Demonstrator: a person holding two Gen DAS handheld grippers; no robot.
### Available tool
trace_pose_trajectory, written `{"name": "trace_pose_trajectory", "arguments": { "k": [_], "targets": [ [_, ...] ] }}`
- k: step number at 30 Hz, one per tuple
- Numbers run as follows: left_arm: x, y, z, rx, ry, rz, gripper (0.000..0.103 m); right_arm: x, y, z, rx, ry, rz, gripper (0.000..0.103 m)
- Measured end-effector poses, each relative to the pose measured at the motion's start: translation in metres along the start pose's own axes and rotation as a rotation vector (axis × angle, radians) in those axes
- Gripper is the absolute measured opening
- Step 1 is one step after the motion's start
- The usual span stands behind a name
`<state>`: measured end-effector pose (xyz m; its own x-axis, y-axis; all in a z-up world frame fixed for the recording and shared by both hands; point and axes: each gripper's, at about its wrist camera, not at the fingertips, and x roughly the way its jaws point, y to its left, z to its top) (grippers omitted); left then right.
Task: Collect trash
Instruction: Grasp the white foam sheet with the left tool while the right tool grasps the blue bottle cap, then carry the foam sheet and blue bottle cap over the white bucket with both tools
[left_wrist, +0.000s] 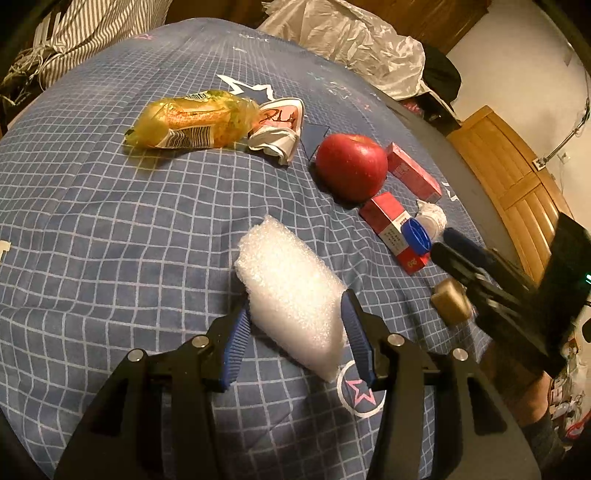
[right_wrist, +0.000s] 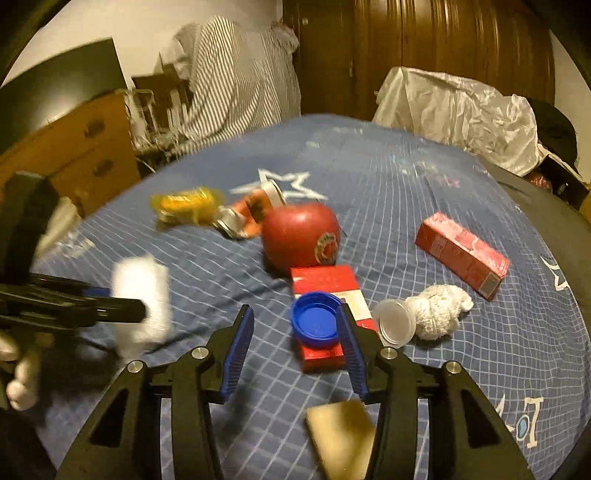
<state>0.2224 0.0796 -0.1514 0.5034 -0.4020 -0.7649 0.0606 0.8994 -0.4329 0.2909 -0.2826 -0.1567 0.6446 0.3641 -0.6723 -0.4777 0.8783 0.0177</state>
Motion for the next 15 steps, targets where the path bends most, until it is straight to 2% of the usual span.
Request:
{"name": "trace_pose_trajectory", "arguments": {
  "k": [3, 4, 5, 6, 8, 12, 15],
  "targets": [
    [0.001, -0.001, 0.000, 0.003, -0.004, 0.003, 0.047, 0.020, -0.002, 0.000, -0.014, 0.047, -0.038, 0.048],
    [0.001, -0.001, 0.000, 0.004, -0.005, 0.002, 0.046, 0.023, -0.003, 0.000, -0.019, 0.050, -0.046, 0.043],
    [0.000, -0.002, 0.000, 0.005, -0.009, 0.002, 0.046, 0.023, -0.002, 0.001, -0.021, 0.047, -0.055, 0.035],
    [0.000, -0.002, 0.000, 0.004, -0.013, 0.002, 0.045, 0.022, -0.002, -0.004, -0.019, 0.042, -0.059, 0.032],
    [-0.002, -0.003, -0.002, 0.008, -0.025, 0.004, 0.044, 0.020, -0.006, -0.003, -0.006, 0.030, -0.055, 0.008],
    [-0.005, -0.006, -0.006, 0.007, -0.043, 0.010, 0.044, 0.003, -0.006, -0.008, 0.021, -0.015, -0.043, 0.003],
    [-0.010, -0.005, -0.008, 0.003, -0.052, 0.009, 0.043, -0.024, -0.001, -0.012, 0.051, -0.072, 0.008, 0.003]
  ]
}}
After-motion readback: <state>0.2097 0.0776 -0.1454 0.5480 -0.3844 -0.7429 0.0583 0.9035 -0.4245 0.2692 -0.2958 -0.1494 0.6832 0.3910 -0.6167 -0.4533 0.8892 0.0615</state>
